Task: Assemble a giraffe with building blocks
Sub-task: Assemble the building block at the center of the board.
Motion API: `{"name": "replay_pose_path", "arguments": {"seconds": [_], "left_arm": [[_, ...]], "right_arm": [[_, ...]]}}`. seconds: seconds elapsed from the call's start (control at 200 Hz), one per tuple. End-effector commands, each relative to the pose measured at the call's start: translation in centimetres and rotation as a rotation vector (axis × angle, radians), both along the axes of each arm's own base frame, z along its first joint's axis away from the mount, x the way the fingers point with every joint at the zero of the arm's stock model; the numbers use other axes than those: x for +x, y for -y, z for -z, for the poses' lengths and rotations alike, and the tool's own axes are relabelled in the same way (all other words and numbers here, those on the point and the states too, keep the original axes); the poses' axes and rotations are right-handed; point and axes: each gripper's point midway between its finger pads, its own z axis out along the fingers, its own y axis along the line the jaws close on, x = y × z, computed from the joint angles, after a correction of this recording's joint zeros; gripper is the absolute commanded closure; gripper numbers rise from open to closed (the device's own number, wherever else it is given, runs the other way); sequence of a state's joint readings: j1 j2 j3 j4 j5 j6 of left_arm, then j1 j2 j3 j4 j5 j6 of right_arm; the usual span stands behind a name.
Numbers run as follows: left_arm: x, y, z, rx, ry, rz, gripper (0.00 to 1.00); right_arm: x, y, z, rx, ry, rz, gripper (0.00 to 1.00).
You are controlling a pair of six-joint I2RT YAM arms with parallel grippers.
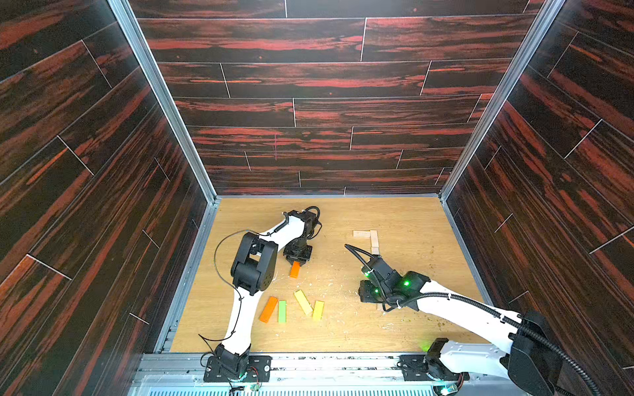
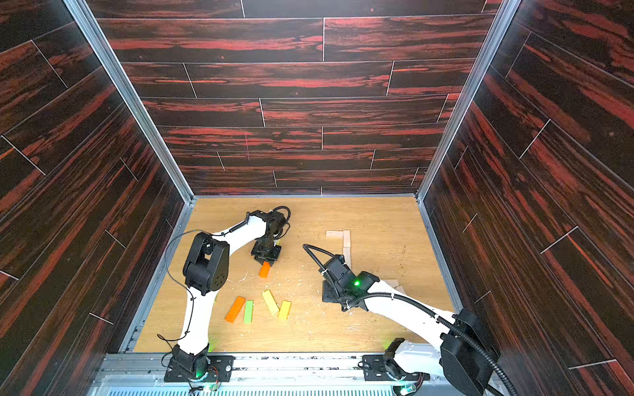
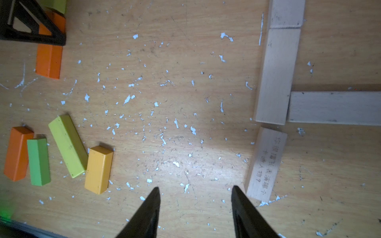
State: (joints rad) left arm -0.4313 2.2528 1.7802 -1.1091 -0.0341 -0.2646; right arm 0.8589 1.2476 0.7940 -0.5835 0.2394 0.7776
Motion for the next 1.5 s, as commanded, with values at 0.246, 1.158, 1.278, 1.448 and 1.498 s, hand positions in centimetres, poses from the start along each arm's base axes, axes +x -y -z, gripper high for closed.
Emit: {"name": "replay_pose_path", "arguments": {"seconds": [0.246, 1.158, 1.278, 1.448, 1.498], "left_arm": [[0.4, -0.6, 0.0, 0.018, -0.012, 0.01, 0.65], [1.1, -0.5, -0.5, 0.016, 0.0, 0.014, 0.58], [1.1, -0.4, -1.1, 0.006, 0.011, 0.017, 0.49], [1.2, -0.1, -4.2, -0.023, 0.076, 0.027, 0.39], [1.0, 0.1, -5.9, -0.036, 0.107, 0.032, 0.37]], "right_arm": [[0.3, -0.4, -0.4, -0.004, -0.003, 0.007, 0.43], [0.2, -0.2, -0.3, -0.008, -0.004, 0.016, 0.43], [0.2, -0.1, -0.3, -0.01, -0.006, 0.016, 0.44], [0.3, -0.2, -0.5, -0.005, -0.002, 0.014, 0.43], [0.3, -0.3, -0.5, -0.005, -0.002, 0.013, 0.43]]}}
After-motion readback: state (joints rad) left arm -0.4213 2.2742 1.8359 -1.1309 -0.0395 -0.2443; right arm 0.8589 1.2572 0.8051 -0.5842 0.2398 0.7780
